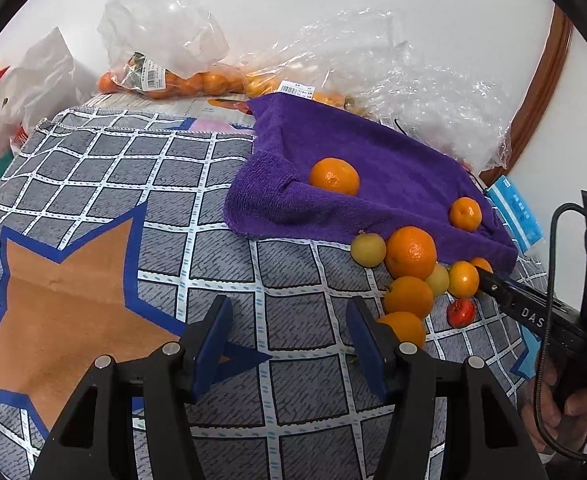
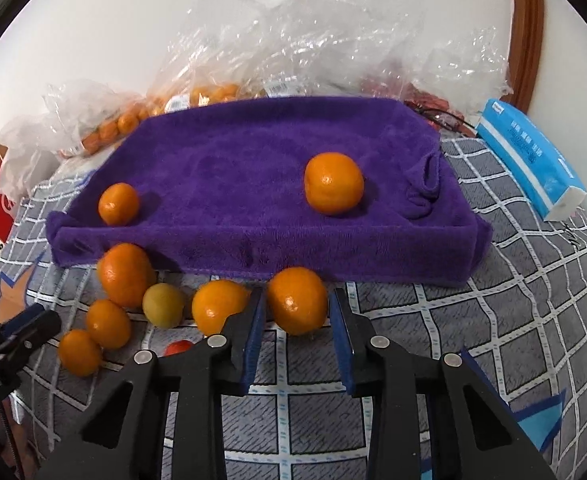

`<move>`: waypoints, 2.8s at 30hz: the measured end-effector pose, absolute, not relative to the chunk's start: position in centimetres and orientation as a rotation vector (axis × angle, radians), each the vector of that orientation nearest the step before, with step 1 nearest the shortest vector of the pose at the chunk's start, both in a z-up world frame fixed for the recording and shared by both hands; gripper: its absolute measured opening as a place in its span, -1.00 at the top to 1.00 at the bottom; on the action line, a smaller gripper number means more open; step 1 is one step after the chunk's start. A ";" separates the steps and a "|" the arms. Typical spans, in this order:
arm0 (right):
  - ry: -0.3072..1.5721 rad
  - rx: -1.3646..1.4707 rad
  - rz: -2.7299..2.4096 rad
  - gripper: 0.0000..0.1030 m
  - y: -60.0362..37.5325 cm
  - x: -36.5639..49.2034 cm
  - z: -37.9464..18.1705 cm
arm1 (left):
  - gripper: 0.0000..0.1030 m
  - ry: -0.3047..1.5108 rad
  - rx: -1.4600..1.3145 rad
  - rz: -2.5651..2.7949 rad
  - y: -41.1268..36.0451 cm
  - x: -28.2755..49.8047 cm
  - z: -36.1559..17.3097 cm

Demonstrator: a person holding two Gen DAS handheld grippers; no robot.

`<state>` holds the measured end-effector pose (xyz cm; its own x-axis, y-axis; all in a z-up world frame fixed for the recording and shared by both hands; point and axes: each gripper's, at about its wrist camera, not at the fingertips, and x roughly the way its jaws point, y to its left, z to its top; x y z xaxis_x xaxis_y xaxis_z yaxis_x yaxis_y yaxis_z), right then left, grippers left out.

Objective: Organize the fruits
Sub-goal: 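Withdraw both open tools back toward the remaining fruits, then grasp another orange with the right tool while the left tool approaches an oval orange, then close the left tool on the oval orange while the right tool holds its orange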

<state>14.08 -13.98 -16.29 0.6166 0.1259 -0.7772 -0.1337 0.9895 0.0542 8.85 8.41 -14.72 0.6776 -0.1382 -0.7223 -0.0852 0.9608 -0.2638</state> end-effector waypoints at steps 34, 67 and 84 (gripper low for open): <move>0.830 -0.039 0.137 0.38 -15.8 9.7 -16.4 | -0.16 0.830 -0.299 -0.042 8.4 8.7 -14.9; 0.788 0.028 0.128 0.38 -17.2 8.5 -15.5 | -0.16 0.794 -0.226 -0.154 5.4 6.3 -13.2; 0.791 0.048 0.117 0.38 -18.0 8.4 -15.6 | 0.19 0.864 -0.168 -0.116 3.3 8.6 -15.1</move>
